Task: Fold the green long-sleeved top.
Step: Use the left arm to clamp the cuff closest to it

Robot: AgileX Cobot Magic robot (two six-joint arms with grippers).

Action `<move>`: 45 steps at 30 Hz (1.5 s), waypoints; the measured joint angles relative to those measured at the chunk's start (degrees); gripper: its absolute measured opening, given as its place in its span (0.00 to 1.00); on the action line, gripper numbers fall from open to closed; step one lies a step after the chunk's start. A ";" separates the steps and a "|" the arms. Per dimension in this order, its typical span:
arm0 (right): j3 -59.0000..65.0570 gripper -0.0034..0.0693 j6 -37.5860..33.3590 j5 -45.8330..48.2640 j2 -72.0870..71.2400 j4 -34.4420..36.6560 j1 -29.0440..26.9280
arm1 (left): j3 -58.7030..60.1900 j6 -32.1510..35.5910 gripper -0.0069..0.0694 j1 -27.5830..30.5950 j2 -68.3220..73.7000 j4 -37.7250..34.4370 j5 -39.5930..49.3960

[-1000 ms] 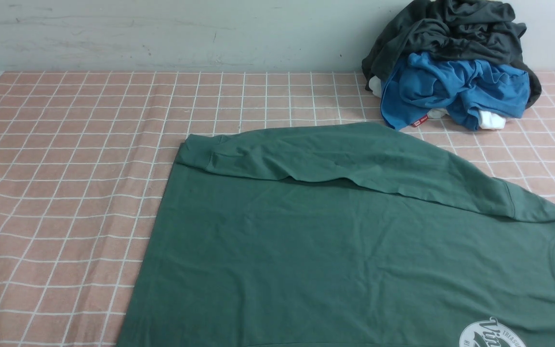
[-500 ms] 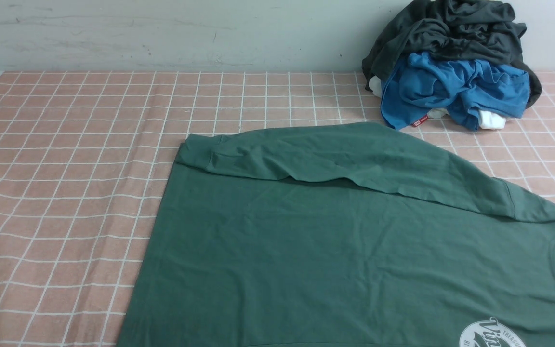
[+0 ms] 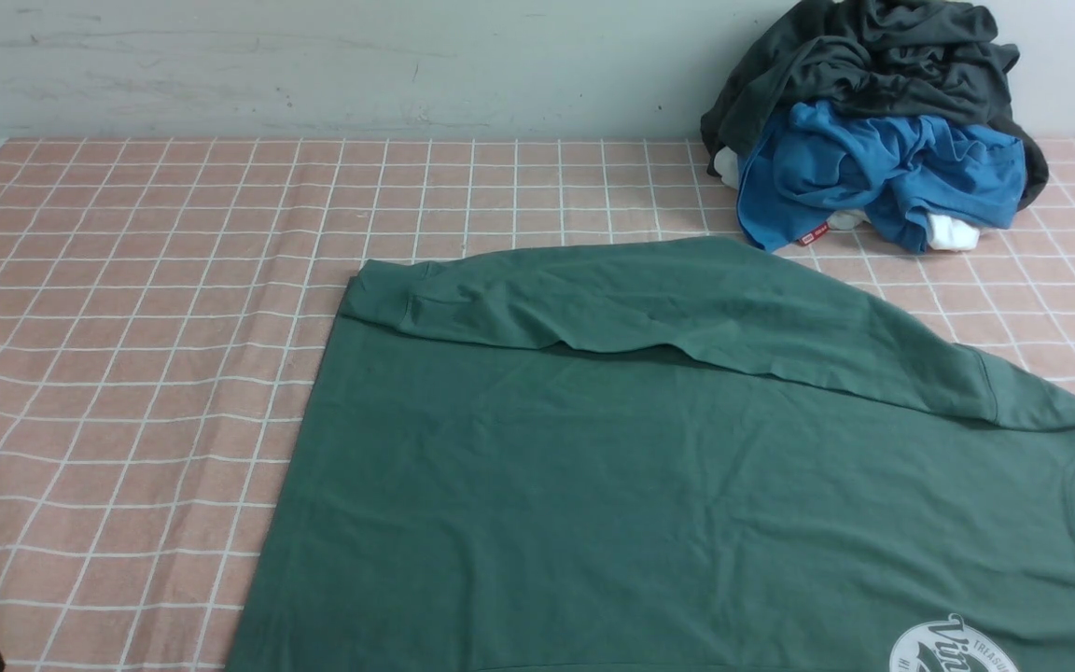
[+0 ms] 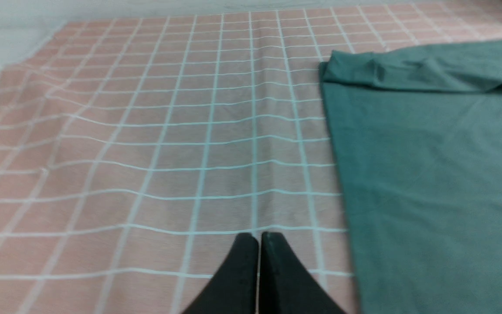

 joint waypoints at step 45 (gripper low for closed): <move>-37.69 0.03 -38.51 36.72 42.87 32.31 6.17 | -44.63 14.02 0.22 -24.91 67.36 3.62 41.30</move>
